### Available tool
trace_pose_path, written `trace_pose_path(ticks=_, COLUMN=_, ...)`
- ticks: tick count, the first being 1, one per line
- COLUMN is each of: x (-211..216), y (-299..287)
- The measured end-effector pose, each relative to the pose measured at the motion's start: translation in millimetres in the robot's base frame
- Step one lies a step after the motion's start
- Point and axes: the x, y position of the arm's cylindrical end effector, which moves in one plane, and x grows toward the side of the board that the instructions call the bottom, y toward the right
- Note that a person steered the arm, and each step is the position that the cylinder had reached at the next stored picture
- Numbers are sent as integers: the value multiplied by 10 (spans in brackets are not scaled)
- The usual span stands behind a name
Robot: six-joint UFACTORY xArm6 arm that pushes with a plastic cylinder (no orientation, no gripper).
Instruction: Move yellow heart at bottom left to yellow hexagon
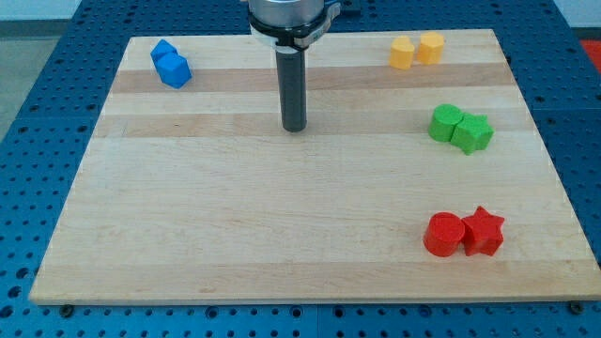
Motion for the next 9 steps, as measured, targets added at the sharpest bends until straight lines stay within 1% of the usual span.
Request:
trace_pose_path(ticks=1, x=-10, y=-10)
trace_pose_path(ticks=2, x=-283, y=-111)
trace_pose_path(ticks=3, x=-830, y=-112)
trace_pose_path(ticks=4, x=-1240, y=-126)
trace_pose_path(ticks=5, x=-1310, y=-68)
trace_pose_path(ticks=6, x=-1510, y=601)
trace_pose_path(ticks=7, x=-1605, y=1136)
trace_pose_path(ticks=8, x=-1605, y=1143)
trace_pose_path(ticks=9, x=-1605, y=1334)
